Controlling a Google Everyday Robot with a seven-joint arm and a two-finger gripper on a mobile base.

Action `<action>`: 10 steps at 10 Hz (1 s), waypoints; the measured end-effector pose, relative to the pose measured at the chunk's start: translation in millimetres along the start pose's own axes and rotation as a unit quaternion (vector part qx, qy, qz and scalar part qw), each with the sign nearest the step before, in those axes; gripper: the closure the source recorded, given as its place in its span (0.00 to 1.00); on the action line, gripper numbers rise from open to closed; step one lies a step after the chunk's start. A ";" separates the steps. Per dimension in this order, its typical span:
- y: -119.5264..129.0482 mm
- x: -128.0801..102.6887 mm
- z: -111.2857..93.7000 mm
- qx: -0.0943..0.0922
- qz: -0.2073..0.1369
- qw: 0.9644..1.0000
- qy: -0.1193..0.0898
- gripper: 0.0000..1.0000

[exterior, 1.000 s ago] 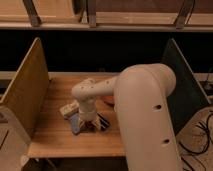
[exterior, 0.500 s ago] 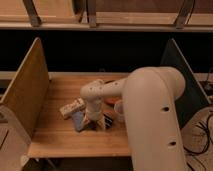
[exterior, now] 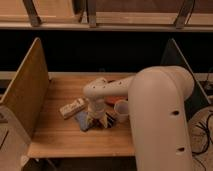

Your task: Drag the pepper across the table

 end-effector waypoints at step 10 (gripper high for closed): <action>-12.9 -9.3 -3.9 0.031 0.035 0.999 -0.016 0.34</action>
